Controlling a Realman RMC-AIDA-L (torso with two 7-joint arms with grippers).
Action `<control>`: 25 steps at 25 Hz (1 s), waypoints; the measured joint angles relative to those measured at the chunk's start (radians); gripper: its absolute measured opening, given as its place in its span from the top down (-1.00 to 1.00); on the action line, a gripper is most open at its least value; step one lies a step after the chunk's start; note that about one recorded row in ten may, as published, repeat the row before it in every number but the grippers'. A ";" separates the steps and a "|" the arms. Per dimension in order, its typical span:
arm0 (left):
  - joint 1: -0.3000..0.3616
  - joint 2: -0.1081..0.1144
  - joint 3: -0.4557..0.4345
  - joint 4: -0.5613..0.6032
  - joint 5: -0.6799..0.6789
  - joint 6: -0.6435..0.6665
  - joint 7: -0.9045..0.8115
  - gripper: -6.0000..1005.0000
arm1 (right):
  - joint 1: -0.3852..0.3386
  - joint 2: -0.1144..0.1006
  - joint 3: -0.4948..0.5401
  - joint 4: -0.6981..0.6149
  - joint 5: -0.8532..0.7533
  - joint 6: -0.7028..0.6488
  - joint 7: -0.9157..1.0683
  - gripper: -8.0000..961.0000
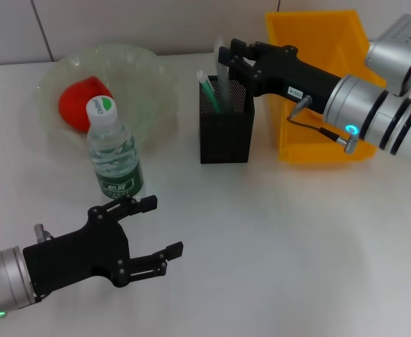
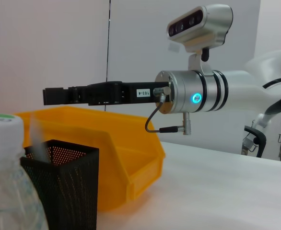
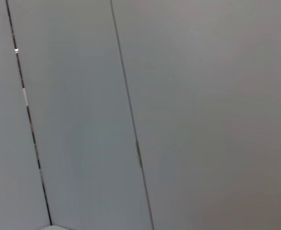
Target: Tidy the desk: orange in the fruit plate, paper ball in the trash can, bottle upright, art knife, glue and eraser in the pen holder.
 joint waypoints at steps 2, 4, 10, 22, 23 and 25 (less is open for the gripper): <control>0.000 0.000 0.000 0.000 -0.002 0.000 -0.002 -0.73 | -0.011 0.000 0.003 -0.003 0.003 -0.001 0.000 0.50; 0.000 0.001 -0.001 0.000 -0.003 0.000 -0.002 -0.73 | -0.037 0.000 0.004 -0.024 0.013 -0.018 0.004 0.39; 0.000 0.002 -0.008 0.000 -0.004 0.002 -0.003 -0.73 | -0.108 -0.004 0.004 -0.097 0.016 -0.120 0.028 -0.11; 0.001 0.002 -0.030 -0.004 0.001 0.006 -0.020 -0.73 | -0.417 -0.015 0.159 -0.370 -0.326 -0.518 0.068 -0.62; 0.001 0.002 -0.029 -0.007 0.001 0.006 -0.020 -0.73 | -0.425 -0.015 0.193 -0.373 -0.390 -0.547 0.070 -0.62; 0.001 0.002 -0.028 -0.012 0.002 0.005 -0.021 -0.73 | -0.432 -0.015 0.265 -0.372 -0.528 -0.605 0.070 -0.62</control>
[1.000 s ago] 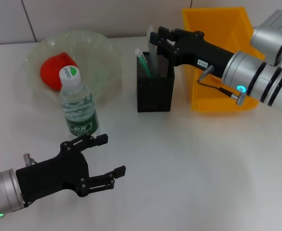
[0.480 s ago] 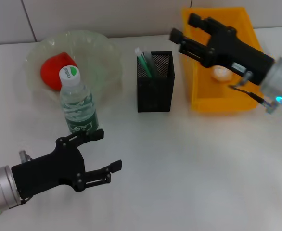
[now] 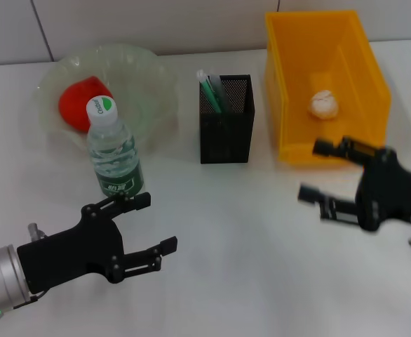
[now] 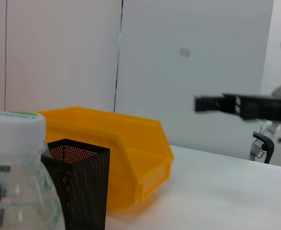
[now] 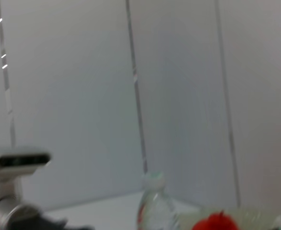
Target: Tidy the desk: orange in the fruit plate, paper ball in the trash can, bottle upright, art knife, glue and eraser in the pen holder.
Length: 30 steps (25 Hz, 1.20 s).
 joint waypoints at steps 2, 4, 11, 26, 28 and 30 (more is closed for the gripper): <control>-0.001 0.000 0.003 -0.002 0.000 0.000 -0.001 -0.73 | -0.002 0.000 0.031 0.004 -0.100 -0.034 -0.002 -0.62; -0.004 0.000 0.012 -0.002 0.001 0.000 -0.001 -0.73 | -0.002 0.002 0.039 0.006 -0.189 -0.048 -0.003 -0.62; -0.008 -0.001 0.014 -0.002 0.001 0.004 0.000 -0.73 | 0.010 0.004 0.033 0.041 -0.211 -0.029 -0.006 -0.62; -0.010 -0.003 0.027 -0.002 0.001 0.002 0.009 -0.73 | 0.037 0.007 0.036 0.095 -0.214 0.010 -0.022 -0.62; -0.009 -0.003 0.027 -0.002 0.001 0.002 0.009 -0.73 | 0.038 0.008 0.036 0.096 -0.214 0.014 -0.022 -0.62; -0.008 -0.003 0.027 -0.002 0.001 0.002 0.009 -0.73 | 0.039 0.008 0.034 0.096 -0.212 0.019 -0.022 -0.62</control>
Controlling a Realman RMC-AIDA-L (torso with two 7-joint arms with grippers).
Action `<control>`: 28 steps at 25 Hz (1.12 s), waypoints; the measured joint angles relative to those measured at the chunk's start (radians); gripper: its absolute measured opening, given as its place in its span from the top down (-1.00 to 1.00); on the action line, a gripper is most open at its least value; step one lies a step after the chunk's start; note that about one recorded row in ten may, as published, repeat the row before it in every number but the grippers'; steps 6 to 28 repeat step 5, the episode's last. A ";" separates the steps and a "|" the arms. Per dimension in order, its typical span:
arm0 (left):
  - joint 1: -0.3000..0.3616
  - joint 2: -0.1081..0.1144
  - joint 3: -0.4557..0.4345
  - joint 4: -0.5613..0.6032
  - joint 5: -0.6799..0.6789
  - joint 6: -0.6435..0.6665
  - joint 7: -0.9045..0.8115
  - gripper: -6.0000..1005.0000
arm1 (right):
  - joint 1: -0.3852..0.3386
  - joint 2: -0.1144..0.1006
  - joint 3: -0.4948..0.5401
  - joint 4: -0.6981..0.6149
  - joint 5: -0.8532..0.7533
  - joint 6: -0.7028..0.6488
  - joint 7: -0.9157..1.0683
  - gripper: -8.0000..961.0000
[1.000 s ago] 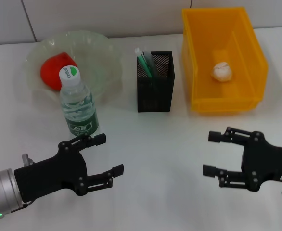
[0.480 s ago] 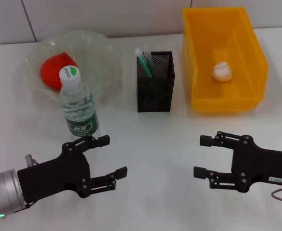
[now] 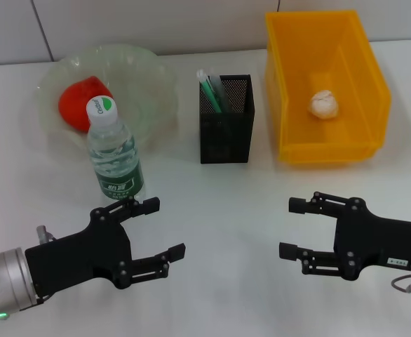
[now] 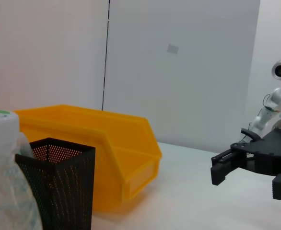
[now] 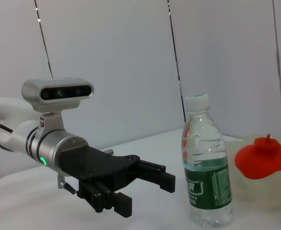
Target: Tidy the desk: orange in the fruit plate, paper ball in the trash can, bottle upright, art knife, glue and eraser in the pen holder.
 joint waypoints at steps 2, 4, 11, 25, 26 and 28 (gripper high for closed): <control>0.001 0.000 -0.001 0.000 0.000 0.001 0.000 -0.73 | 0.004 0.000 0.003 0.006 0.000 0.000 0.000 -0.62; 0.002 0.000 -0.003 0.000 0.000 0.002 0.001 -0.73 | 0.010 0.000 0.008 0.015 0.000 0.000 0.000 -0.62; 0.002 0.000 -0.003 0.000 0.000 0.002 0.001 -0.73 | 0.010 0.000 0.008 0.015 0.000 0.000 0.000 -0.62; 0.002 0.000 -0.003 0.000 0.000 0.002 0.001 -0.73 | 0.010 0.000 0.008 0.015 0.000 0.000 0.000 -0.62; 0.002 0.000 -0.003 0.000 0.000 0.002 0.001 -0.73 | 0.010 0.000 0.008 0.015 0.000 0.000 0.000 -0.62; 0.002 0.000 -0.003 0.000 0.000 0.002 0.001 -0.73 | 0.010 0.000 0.008 0.015 0.000 0.000 0.000 -0.62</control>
